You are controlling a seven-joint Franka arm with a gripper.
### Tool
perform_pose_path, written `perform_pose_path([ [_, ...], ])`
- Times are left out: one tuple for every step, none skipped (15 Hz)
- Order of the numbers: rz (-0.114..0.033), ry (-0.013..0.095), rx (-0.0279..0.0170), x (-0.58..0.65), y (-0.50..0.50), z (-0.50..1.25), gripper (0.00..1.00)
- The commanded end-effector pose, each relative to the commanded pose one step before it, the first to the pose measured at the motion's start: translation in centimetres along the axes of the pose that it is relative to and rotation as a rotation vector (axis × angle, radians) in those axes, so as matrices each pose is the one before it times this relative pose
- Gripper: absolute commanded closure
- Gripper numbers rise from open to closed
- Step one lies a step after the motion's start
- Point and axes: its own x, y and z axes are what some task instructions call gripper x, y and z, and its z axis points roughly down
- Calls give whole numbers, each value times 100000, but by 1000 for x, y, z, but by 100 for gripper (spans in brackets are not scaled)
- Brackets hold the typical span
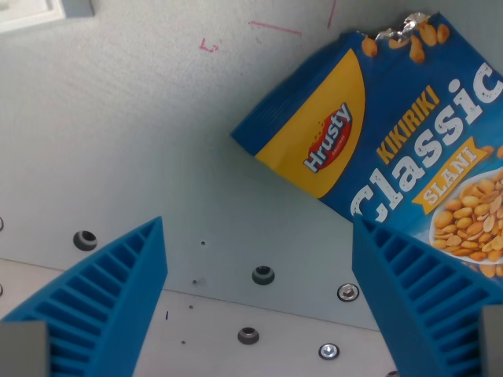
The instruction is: Rotate around gripper negative y
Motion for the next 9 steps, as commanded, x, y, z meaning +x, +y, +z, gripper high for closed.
perform_pose_path([
  [-16,-927,-150,21,14,-174,0],
  [0,-1333,0,0,0,0,0],
  [0,-1333,0,0,0,0,0],
  [0,-1333,0,0,0,0,0],
  [0,-1333,0,0,0,0,0],
  [0,-1333,0,0,0,0,0],
  [0,-1333,0,0,0,0,0],
  [0,-1333,0,0,0,0,0],
  [0,-1333,0,0,0,0,0],
])
